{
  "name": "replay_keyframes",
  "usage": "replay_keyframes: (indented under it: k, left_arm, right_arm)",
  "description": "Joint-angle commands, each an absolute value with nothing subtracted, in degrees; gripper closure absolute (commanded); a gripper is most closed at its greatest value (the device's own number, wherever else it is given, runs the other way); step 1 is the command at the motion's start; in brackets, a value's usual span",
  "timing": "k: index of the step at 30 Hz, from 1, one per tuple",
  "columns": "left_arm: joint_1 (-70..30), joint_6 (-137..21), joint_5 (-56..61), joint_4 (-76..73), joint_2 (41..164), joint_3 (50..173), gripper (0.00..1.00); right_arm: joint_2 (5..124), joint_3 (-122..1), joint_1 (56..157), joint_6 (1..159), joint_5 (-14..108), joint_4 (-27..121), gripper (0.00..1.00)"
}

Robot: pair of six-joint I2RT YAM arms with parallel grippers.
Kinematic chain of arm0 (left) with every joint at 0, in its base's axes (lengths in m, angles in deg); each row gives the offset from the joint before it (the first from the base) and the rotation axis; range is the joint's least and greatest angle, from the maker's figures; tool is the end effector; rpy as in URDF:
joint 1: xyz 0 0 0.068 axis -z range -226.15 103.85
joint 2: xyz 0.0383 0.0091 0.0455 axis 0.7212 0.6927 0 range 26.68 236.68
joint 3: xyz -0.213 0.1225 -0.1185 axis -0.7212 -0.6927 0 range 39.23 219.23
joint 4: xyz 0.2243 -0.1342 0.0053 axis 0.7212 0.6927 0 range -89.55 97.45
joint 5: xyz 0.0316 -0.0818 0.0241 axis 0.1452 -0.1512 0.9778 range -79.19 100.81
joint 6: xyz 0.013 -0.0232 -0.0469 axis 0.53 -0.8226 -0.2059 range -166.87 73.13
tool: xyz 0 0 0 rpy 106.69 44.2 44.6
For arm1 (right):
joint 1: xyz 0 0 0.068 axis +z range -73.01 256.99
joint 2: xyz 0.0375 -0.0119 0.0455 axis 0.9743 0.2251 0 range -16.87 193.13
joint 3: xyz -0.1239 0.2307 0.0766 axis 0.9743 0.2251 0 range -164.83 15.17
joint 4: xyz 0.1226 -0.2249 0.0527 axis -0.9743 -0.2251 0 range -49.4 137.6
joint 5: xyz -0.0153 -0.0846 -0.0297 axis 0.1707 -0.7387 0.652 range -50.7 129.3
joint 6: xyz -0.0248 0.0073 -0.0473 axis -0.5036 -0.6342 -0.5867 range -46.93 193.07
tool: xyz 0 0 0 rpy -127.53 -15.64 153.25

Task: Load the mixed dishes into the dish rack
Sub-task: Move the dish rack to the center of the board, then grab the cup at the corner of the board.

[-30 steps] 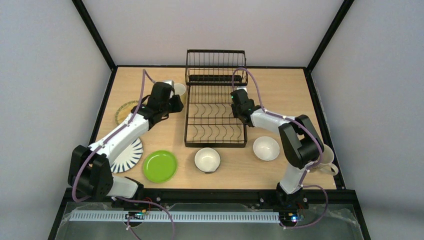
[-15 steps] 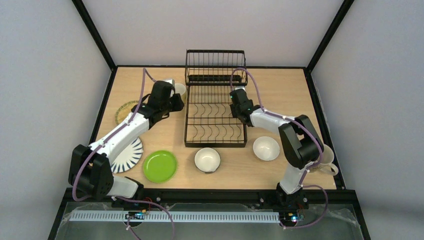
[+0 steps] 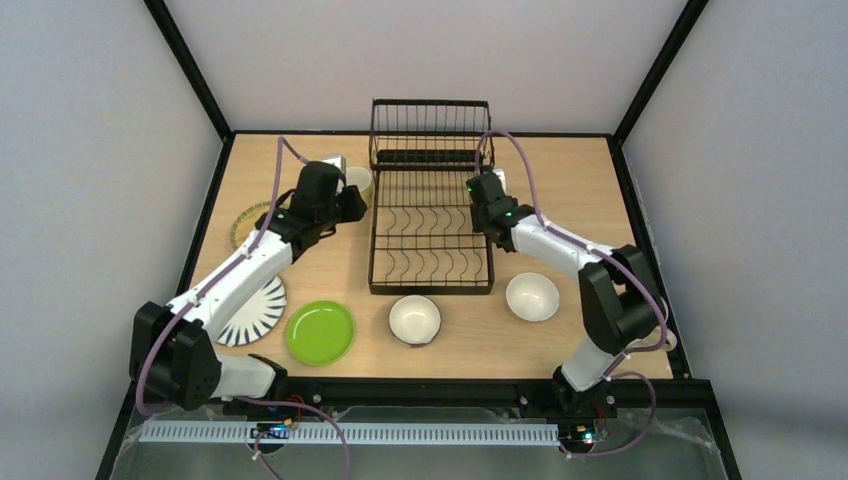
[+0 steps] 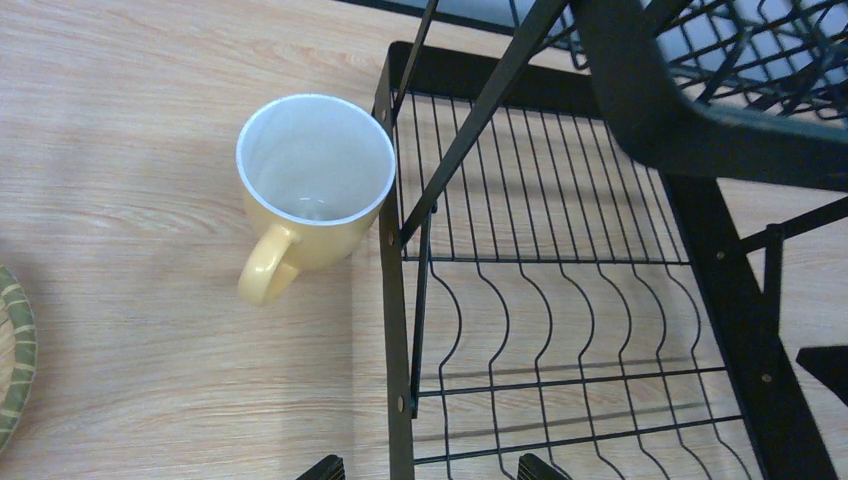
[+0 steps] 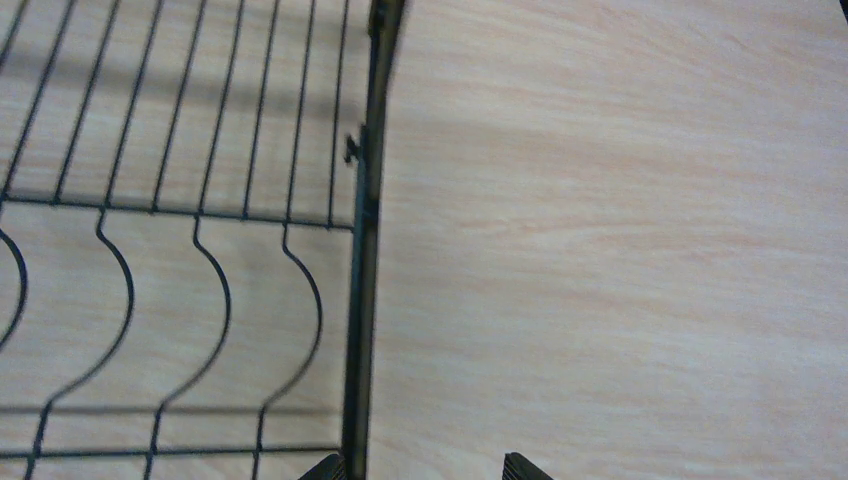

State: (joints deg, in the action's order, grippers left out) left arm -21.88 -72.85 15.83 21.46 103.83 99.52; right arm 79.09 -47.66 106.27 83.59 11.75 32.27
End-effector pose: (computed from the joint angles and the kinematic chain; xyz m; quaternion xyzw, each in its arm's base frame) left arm 0.2745 -0.1203 0.2900 -0.0326 0.8970 -0.1508 0.4141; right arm 0.3181 0.1595 0.2134 -0.0647 0.9097 -0.0922 0.3996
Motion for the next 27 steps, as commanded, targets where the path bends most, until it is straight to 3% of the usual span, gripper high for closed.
replay_keyframes:
  k: [1, 13, 27]
  left_arm:
    - [-21.5, -73.6, 16.0, 22.9, 100.6, 98.3, 0.01]
    - [-20.5, -75.9, 12.7, 23.5, 92.9, 93.4, 0.01]
    - [-19.9, -74.1, 6.5, 26.0, 89.0, 94.1, 0.01]
  right_arm:
    - [72.9, -49.5, 106.4, 89.6, 8.2, 25.1, 0.11]
    - [57.6, -46.8, 106.5, 109.4, 0.4, 2.7, 0.10]
    - [53.1, -44.3, 106.5, 156.5, -5.5, -29.6, 0.12]
